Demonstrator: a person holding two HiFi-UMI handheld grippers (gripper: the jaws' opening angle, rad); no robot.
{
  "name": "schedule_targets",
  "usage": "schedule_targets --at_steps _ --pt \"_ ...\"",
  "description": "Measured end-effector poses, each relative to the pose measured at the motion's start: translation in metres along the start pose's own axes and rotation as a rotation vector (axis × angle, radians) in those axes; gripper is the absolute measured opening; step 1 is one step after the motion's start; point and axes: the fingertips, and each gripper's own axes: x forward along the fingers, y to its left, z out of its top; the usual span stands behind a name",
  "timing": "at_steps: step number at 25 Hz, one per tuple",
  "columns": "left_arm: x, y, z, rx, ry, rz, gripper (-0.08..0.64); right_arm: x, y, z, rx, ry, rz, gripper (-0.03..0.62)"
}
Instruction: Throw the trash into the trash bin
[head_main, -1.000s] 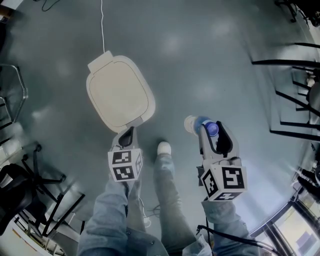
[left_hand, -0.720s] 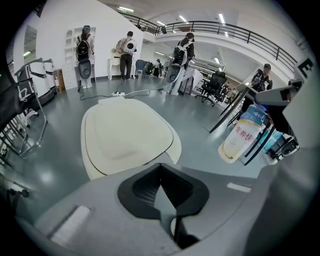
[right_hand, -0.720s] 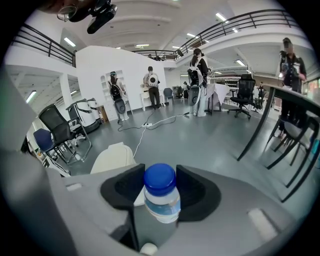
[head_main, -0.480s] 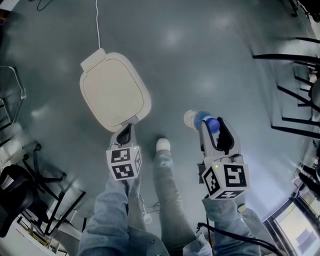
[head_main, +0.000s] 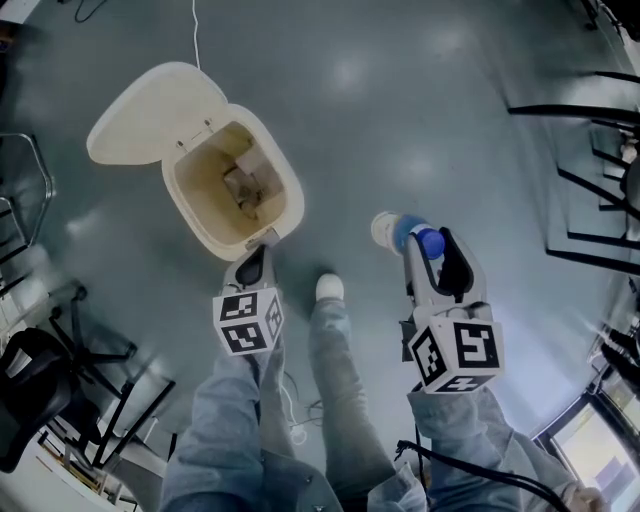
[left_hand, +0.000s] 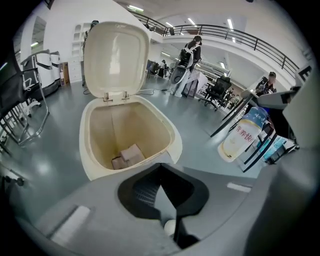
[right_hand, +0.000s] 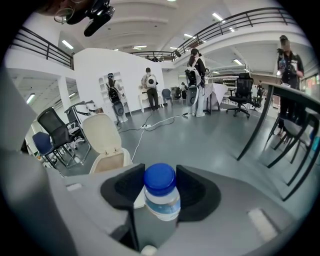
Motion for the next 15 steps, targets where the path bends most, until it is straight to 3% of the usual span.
schedule_targets --at_steps 15 --pt "-0.017 0.005 0.018 -0.034 -0.052 -0.003 0.009 -0.003 0.014 0.008 -0.026 -0.001 0.005 0.199"
